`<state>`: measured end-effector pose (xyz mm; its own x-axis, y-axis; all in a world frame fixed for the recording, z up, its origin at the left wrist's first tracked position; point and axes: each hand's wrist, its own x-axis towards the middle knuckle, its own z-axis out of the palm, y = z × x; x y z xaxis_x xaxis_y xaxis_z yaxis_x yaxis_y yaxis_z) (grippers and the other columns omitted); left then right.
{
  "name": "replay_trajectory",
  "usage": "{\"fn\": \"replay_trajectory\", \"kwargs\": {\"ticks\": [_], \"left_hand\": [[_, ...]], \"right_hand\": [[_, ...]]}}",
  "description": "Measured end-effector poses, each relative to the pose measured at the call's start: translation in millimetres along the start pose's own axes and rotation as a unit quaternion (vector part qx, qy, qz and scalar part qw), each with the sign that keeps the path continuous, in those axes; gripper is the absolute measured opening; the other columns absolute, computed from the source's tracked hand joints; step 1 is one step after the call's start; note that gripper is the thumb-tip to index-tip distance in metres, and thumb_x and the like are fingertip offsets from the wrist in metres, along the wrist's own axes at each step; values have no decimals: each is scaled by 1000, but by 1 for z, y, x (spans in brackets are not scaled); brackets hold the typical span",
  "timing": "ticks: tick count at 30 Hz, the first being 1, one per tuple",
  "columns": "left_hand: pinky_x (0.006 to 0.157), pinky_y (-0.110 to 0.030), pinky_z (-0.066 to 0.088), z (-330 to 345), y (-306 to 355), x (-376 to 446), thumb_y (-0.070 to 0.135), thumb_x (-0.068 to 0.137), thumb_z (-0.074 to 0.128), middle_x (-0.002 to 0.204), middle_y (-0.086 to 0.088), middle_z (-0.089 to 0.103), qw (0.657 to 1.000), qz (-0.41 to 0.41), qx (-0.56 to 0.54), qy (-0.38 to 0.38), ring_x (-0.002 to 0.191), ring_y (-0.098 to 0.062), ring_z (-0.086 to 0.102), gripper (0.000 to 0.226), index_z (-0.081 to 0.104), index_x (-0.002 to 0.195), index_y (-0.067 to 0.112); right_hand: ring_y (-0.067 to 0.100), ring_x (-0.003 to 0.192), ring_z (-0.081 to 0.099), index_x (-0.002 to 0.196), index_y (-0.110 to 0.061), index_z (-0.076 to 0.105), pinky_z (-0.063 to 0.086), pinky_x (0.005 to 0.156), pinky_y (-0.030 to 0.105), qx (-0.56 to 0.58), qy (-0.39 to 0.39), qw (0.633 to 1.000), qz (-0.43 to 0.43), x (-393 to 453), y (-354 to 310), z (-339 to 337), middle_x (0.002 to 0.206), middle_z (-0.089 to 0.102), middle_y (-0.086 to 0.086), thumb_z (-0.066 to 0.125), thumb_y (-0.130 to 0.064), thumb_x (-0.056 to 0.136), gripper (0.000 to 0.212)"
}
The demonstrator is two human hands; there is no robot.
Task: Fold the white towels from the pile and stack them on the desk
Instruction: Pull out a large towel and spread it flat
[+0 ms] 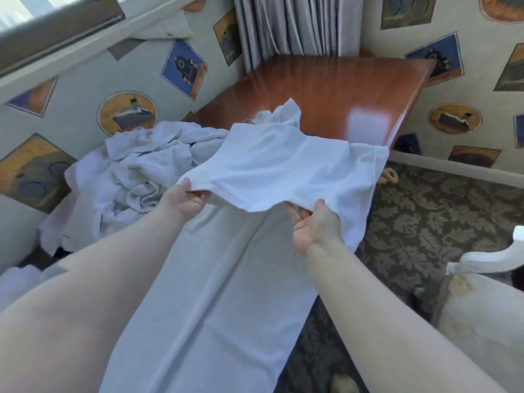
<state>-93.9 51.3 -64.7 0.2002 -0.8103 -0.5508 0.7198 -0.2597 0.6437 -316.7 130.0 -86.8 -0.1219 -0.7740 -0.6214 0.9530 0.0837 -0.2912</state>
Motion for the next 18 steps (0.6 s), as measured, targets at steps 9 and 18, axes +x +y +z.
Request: {"fn": "replay_trajectory", "kwargs": {"ticks": [9, 18], "left_hand": [[93, -39, 45, -74, 45, -46, 19, 108, 28, 144, -14, 50, 999, 30, 12, -24, 133, -28, 49, 42, 40, 143, -1], [97, -40, 44, -176, 87, -111, 18, 108, 27, 146, -12, 48, 994, 48, 84, -52, 134, -26, 47, 33, 52, 124, 3]], "right_hand": [[31, 116, 62, 118, -11, 54, 55, 77, 39, -17, -20, 998, -54, -60, 52, -12, 94, 66, 7, 33, -12, 106, 23], [29, 114, 63, 129, -14, 50, 54, 78, 38, -37, -12, 996, -77, -157, 139, -56, 117, 64, 10, 31, -12, 107, 29]]}}
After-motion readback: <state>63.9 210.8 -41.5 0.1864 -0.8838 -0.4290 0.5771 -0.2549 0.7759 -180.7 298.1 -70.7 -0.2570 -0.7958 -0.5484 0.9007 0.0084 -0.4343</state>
